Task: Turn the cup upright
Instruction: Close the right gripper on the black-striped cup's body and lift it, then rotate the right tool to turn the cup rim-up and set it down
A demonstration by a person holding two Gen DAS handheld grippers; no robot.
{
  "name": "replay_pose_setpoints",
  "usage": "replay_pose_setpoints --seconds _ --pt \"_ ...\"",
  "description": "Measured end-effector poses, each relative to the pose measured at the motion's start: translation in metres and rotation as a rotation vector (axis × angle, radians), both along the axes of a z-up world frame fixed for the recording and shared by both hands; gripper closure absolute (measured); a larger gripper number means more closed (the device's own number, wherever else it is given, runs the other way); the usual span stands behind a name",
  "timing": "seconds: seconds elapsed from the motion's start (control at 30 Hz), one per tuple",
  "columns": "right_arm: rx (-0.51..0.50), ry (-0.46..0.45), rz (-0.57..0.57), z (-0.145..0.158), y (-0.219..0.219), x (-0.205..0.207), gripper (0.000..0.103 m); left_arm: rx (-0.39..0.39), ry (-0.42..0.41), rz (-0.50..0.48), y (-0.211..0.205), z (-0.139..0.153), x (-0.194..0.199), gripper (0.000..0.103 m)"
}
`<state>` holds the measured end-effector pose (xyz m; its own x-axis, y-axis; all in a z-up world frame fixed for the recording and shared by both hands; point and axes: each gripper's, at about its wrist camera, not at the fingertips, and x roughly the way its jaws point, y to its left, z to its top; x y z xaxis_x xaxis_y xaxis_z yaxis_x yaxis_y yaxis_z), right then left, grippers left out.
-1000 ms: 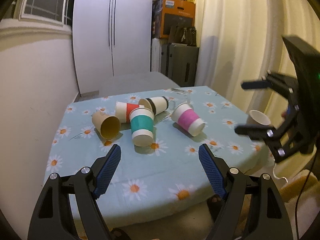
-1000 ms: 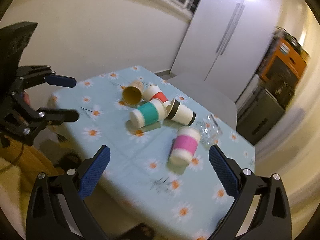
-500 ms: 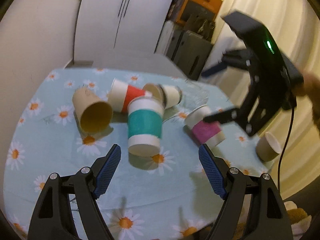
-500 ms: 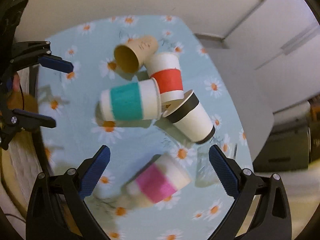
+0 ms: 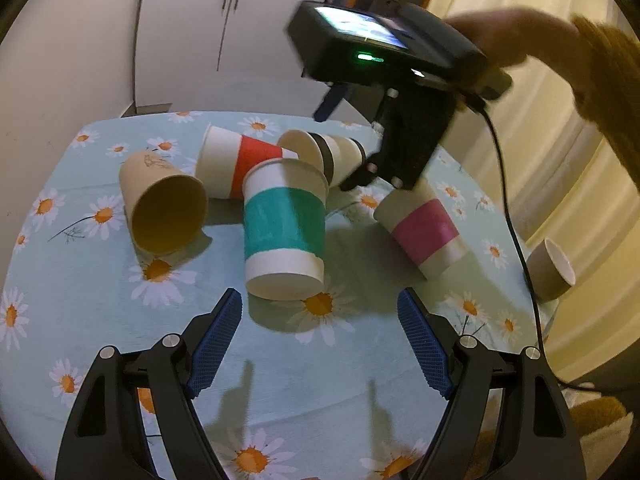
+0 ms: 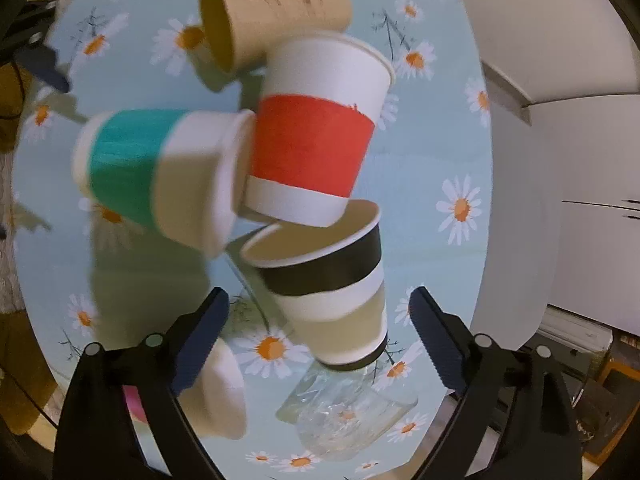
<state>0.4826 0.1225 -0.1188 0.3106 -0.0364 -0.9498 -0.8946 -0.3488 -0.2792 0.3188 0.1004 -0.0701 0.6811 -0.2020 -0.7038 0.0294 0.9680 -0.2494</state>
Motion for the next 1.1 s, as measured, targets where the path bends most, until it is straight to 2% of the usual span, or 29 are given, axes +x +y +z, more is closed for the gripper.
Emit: replay_pose_setpoints --seconds 0.03,0.17,0.23,0.4,0.73,0.93,1.1 --pt "-0.011 0.004 -0.001 -0.003 0.003 0.002 0.022 0.004 0.002 -0.003 -0.001 0.0 0.0 0.025" --pt "-0.049 0.013 0.008 -0.014 0.006 0.005 0.026 -0.005 0.007 0.002 0.002 -0.001 0.001 0.025" --pt "-0.057 0.005 0.009 -0.017 0.006 0.007 0.032 -0.007 0.007 0.012 0.004 -0.002 0.001 0.025" --pt "-0.039 -0.018 0.018 -0.01 0.004 0.008 0.033 -0.008 -0.005 0.013 0.004 0.0 0.0 0.025" --pt "-0.086 -0.077 0.014 0.02 -0.008 -0.008 0.034 -0.008 -0.024 0.008 -0.001 0.007 -0.004 0.025" --pt "-0.008 -0.054 -0.058 0.052 -0.022 -0.035 0.034 -0.018 -0.051 0.008 -0.001 0.017 -0.009 0.025" --pt "0.112 0.029 -0.158 0.087 -0.044 -0.072 0.034 -0.039 -0.076 0.028 0.003 0.027 -0.017 0.025"
